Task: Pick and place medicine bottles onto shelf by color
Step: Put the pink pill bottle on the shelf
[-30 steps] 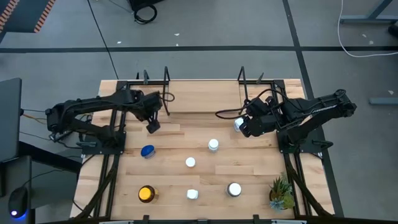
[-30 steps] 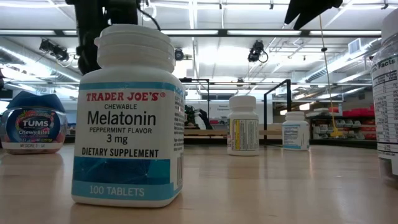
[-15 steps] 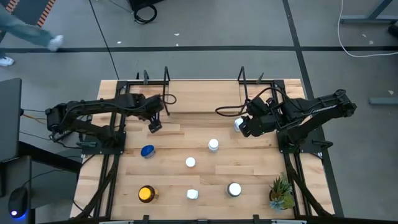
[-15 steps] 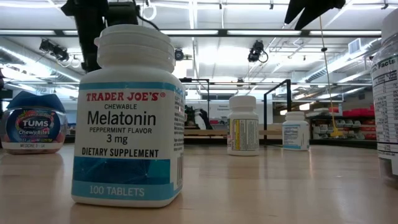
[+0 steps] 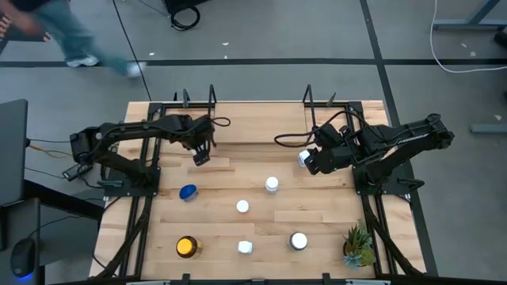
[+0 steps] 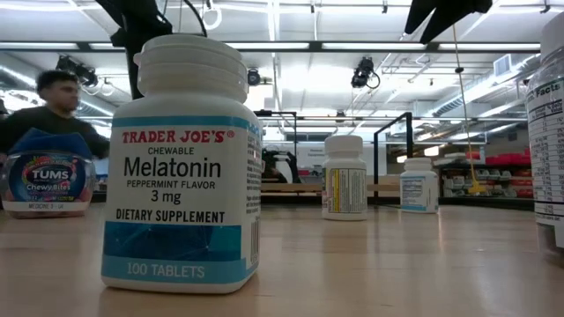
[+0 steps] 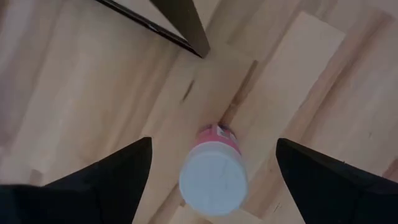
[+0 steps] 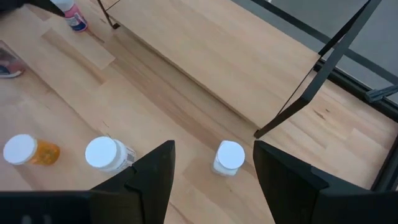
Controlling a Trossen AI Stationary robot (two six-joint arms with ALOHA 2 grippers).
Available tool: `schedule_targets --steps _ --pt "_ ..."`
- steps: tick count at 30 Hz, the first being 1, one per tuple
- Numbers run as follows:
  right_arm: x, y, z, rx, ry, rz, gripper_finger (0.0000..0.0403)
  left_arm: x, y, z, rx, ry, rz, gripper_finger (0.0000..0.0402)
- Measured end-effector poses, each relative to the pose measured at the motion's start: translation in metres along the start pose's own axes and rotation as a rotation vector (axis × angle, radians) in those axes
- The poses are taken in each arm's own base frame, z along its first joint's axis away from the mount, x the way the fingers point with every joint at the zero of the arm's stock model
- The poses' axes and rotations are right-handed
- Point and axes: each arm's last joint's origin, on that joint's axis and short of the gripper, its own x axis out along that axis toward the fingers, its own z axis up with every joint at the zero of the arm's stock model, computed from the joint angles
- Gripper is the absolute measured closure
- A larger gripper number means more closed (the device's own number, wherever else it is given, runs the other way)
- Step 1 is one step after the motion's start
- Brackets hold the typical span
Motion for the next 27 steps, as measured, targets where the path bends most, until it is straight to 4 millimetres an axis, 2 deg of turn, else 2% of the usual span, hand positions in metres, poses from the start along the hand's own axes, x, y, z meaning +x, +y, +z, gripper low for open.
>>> schedule_targets --steps 9,22,27 --pt "0.000 0.000 0.000 -0.001 0.009 0.004 0.0179 0.005 0.000 0.001 -0.001 0.026 -0.004 0.0051" --pt "0.000 0.000 0.000 -0.005 0.009 0.003 0.0179 0.010 -0.003 -0.010 -0.005 0.164 -0.018 0.0051" --pt "0.000 0.000 -0.001 0.001 0.014 0.004 0.0179 0.010 -0.004 -0.007 -0.013 0.133 -0.018 0.0051"
